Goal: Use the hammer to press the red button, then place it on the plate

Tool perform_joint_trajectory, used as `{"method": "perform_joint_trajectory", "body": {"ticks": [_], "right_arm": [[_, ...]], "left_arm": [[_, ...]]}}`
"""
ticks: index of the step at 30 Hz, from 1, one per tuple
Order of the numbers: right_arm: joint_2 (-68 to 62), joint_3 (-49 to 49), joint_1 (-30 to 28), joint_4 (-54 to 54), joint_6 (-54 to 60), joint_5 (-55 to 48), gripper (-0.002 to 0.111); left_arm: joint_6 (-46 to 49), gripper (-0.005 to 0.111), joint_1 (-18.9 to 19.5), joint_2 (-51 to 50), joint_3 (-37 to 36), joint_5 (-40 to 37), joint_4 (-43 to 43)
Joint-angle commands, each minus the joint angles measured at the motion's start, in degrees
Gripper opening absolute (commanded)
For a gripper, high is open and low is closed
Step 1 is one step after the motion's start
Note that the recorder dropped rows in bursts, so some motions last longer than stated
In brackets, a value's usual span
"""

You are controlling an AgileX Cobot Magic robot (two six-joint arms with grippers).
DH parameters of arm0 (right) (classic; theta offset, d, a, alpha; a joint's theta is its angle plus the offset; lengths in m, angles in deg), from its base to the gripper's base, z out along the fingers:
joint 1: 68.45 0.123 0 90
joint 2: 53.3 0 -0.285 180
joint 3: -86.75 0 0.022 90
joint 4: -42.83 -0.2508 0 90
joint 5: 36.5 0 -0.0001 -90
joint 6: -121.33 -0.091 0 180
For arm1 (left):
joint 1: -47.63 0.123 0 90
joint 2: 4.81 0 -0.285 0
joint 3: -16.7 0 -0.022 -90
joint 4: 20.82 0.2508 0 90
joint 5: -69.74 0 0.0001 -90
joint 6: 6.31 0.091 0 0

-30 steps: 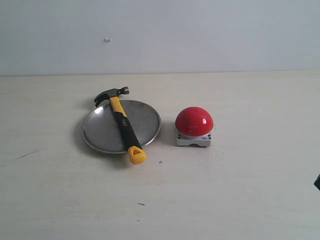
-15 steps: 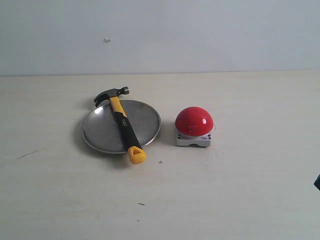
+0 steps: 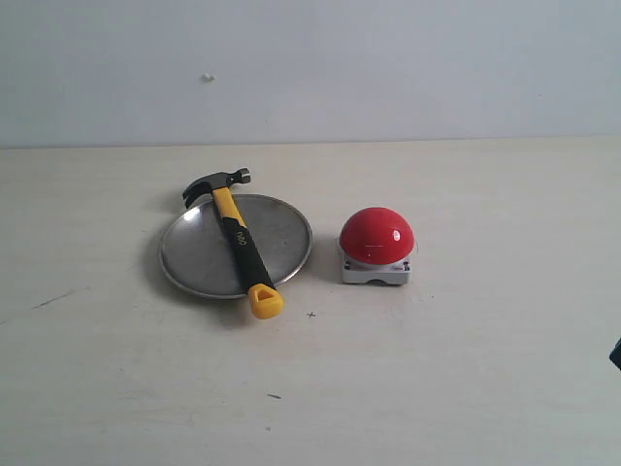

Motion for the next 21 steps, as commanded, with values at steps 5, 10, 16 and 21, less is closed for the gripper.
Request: {"method": "perform_joint_trajectory", "body": {"ticks": [5, 10, 16, 21], "right_arm": [[0.28, 0.23, -0.01, 0.02, 0.23, 0.26, 0.000], [0.28, 0.23, -0.01, 0.02, 0.23, 0.26, 0.000], [0.28, 0.23, -0.01, 0.37, 0.63, 0.26, 0.000], [0.40, 0.23, -5.09, 0.34, 0.25, 0.26, 0.000]], "left_arm": [[-0.52, 0.000, 0.20, 0.21, -0.19, -0.34, 0.48], [-0.52, 0.000, 0.20, 0.21, -0.19, -0.34, 0.48], [-0.52, 0.000, 0.20, 0.21, -0.19, -0.34, 0.48], [-0.52, 0.000, 0.20, 0.21, -0.19, -0.34, 0.48]]}}
